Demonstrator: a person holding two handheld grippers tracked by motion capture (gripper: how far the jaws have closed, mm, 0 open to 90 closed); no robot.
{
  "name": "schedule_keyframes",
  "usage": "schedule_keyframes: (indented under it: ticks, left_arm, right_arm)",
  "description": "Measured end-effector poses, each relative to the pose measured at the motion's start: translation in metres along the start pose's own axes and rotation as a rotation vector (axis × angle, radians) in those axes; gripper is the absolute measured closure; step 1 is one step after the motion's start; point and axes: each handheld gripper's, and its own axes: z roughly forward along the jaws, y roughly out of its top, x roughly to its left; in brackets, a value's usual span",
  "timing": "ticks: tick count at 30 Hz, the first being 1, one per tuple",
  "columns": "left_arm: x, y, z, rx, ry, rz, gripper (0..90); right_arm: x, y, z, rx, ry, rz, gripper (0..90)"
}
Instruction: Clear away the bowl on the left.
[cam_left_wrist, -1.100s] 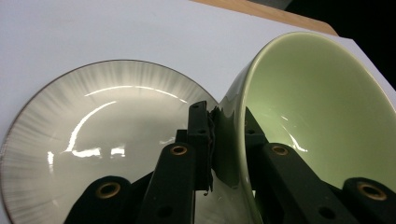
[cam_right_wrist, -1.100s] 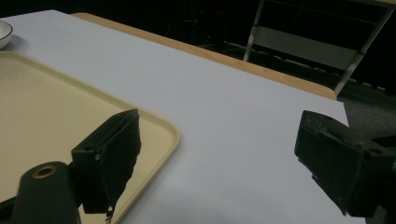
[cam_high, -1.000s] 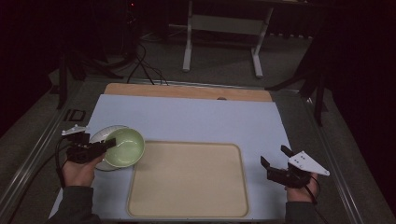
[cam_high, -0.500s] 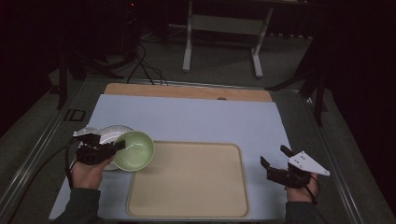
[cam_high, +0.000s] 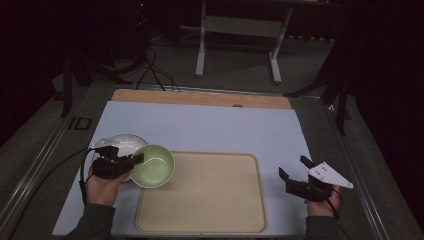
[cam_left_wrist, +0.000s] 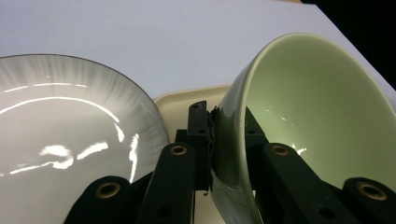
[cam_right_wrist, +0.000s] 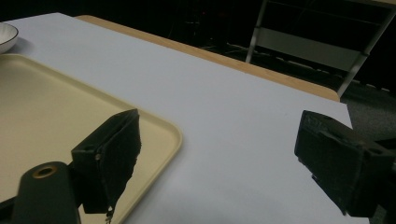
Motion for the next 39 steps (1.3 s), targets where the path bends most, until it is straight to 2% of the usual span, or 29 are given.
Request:
schedule_keyframes:
  ticks: [15,39]
  left_arm:
    - [-0.017,-0.003,0.013,0.026,-0.036,0.036,81.3]
    - [-0.031,-0.006,0.027,0.056,-0.071,0.059,81.4]
  right_arm:
    - [-0.001,0.000,0.000,-0.001,-0.003,0.003,14.1]
    - [-0.001,0.000,-0.001,-0.005,-0.003,0.005,14.2]
